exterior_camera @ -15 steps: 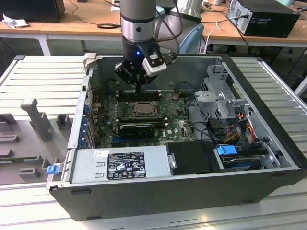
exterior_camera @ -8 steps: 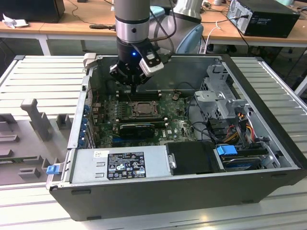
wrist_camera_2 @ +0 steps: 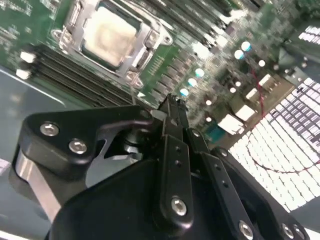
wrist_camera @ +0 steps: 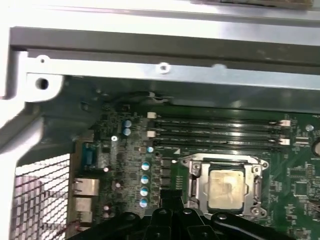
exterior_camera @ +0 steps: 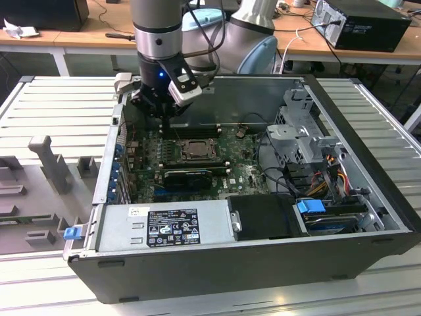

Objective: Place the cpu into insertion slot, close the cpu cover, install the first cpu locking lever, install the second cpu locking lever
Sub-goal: 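Install the first cpu locking lever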

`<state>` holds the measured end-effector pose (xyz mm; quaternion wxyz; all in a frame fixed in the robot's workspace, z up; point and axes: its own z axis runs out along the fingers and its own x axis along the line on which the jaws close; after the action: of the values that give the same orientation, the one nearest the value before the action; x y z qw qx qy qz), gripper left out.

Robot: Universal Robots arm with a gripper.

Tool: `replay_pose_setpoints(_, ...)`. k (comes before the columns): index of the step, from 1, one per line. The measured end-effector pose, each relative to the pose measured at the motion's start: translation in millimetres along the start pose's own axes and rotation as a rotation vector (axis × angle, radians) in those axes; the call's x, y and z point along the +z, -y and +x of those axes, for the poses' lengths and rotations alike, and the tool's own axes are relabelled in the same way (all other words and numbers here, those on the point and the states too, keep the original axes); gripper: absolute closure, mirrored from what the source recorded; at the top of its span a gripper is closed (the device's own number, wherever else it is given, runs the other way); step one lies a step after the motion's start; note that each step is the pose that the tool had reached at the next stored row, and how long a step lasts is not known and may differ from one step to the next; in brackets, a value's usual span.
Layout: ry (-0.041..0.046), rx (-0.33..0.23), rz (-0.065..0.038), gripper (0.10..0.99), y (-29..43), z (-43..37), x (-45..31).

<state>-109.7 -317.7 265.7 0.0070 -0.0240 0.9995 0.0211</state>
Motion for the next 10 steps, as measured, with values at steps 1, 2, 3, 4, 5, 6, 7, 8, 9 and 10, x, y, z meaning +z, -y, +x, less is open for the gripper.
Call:
replay_pose_setpoints(1, 0.0001, 0.0, 0.0, 0.98, -0.3, 2.0, 0.3)
replay_pose_setpoints(2, 0.0, 0.0, 0.0, 0.98, -0.9, 2.1, 0.5)
replay_pose_setpoints(3, 0.0, 0.0, 0.0, 0.98, -1.9, 2.1, 0.8)
replay_pose_setpoints(4, 0.0, 0.0, 0.0, 0.98, -4.1, 2.0, 1.4)
replay_pose_setpoints(5, 0.0, 0.0, 0.0, 0.98, -5.6, 1.9, 1.8)
replay_pose_setpoints(6, 0.0, 0.0, 0.0, 0.98, -7.3, 1.8, 2.1)
replay_pose_setpoints(7, -0.0001, 0.0, 0.0, 0.98, -10.4, 1.7, 2.5)
replay_pose_setpoints(8, -0.0001, 0.0, 0.0, 0.98, -12.7, 1.6, 2.9)
replay_pose_setpoints(9, 0.0, 0.0, 0.0, 0.98, -15.8, 1.4, 3.6)
replay_pose_setpoints(10, 0.0, 0.0, 0.0, 0.98, -18.2, 1.3, 4.2)
